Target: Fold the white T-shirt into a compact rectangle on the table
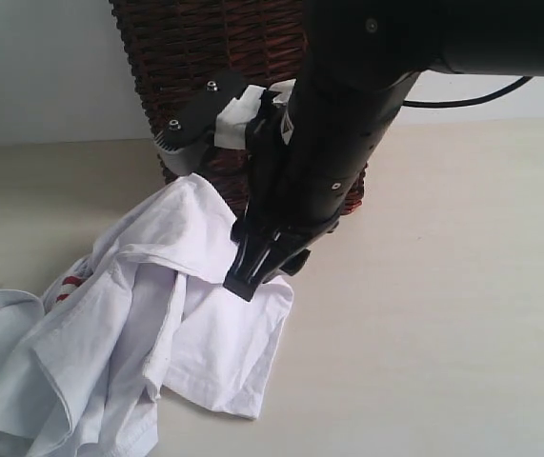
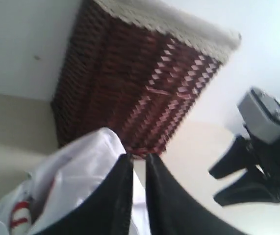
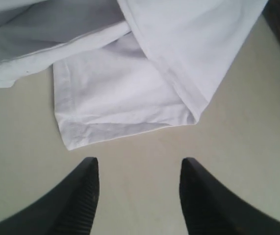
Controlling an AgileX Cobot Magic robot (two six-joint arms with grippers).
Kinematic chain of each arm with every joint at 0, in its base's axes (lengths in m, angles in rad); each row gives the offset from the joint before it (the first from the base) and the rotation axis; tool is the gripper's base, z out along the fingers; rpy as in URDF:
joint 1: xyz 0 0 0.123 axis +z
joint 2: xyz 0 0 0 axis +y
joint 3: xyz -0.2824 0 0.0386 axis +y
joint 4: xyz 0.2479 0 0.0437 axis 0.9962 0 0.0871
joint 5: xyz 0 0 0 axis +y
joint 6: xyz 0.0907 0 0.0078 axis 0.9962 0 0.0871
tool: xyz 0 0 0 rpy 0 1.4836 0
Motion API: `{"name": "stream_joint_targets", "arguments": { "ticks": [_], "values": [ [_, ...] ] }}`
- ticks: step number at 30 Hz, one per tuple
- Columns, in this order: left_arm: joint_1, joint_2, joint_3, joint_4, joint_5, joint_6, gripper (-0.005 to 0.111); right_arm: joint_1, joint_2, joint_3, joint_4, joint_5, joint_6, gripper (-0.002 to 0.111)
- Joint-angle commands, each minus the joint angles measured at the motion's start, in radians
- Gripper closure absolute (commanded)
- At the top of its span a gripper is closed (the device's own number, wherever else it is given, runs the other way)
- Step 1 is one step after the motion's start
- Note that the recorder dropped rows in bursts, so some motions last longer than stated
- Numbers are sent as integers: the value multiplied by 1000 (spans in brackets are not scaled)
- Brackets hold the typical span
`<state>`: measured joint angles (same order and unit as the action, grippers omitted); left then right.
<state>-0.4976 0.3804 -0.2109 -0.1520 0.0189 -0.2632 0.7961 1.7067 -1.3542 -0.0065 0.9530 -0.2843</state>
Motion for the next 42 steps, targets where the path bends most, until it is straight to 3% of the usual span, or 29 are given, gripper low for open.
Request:
{"name": "stream_joint_targets", "arguments": {
  "ticks": [1,4,11,20,25,30,37,39,42],
  "values": [
    [-159,278,-64,13,-26,110,68,-5,-9,1,-16,40,0,59],
    [-142,477,-79,9,-73,133,53,-22,-9,1,-41,73,2,59],
    [28,828,-154,-9,-90,133,54,-134,-9,104,32,-33,0,59],
    [-43,1042,-245,93,-148,133,55,-139,-7,111,109,-54,-52,59],
    [19,1074,-255,89,-200,133,68,-139,-7,111,109,-50,-52,59],
    [60,1080,-255,96,-186,151,56,-139,-7,111,109,-60,-52,59],
    [-35,1121,-255,144,-141,156,56,-139,-7,111,111,-60,-52,59],
    [-53,1127,-255,152,-146,156,63,-139,-7,111,111,-58,-52,59],
    [-50,1128,-255,152,-150,156,89,-139,-7,111,111,-52,-52,59]
  ]
}}
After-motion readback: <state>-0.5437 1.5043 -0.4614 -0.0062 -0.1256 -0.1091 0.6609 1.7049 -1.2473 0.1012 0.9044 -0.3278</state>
